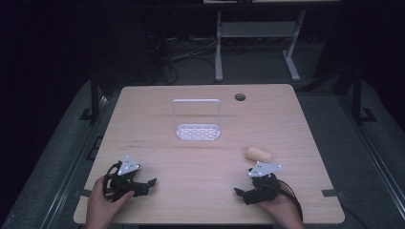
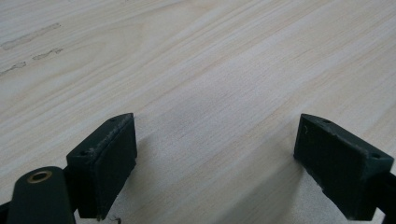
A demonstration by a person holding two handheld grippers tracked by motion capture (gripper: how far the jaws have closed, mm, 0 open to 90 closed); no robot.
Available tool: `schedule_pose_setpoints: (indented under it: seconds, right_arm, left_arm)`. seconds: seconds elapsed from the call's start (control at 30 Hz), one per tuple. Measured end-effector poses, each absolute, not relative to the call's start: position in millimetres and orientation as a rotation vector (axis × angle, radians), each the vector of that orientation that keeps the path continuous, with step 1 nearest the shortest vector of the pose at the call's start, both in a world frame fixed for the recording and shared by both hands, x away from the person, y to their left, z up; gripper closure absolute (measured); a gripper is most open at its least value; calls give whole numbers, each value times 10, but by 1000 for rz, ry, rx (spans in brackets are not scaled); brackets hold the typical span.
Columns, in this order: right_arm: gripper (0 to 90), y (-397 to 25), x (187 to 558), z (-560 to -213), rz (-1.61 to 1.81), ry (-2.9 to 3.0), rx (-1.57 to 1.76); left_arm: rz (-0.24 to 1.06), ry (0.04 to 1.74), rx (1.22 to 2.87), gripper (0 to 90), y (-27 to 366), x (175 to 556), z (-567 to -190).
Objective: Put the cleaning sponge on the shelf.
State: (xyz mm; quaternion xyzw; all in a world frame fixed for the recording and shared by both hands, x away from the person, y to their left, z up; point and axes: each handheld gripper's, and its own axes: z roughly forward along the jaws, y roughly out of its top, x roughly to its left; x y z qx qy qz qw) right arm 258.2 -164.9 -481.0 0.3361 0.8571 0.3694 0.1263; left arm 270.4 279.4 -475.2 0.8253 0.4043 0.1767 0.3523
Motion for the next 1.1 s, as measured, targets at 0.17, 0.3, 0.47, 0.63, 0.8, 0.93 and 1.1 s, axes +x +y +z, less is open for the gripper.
schedule_pose_setpoints:
  seconds: [0.17,0.3,0.47,0.63,0.8,0.93,1.1]
  right_arm:
    - [105,-1654,2570,-4809,1072,2490,988]
    - [105,-1675,2569,-4809,1078,2500,973]
    - [105,-1715,2573,-4803,1109,2512,970]
    - [106,-1769,2563,-4765,1133,2492,957]
    - [134,-1823,2541,-4731,1142,2481,955]
    - [136,-1874,2533,-4719,1144,2471,970]
    - [137,-1935,2530,-4717,1130,2475,983]
  left_arm:
    - [457,1046,2136,127,2794,2704,-4752]
    - [457,1046,2136,127,2795,2704,-4752]
    - [457,1046,2136,127,2794,2705,-4752]
    - [457,1046,2136,127,2795,2705,-4752]
    - [457,1046,2136,127,2794,2704,-4752]
    - [457,1046,2136,127,2795,2705,-4752]
    - [457,1046,2135,127,2795,2705,-4752]
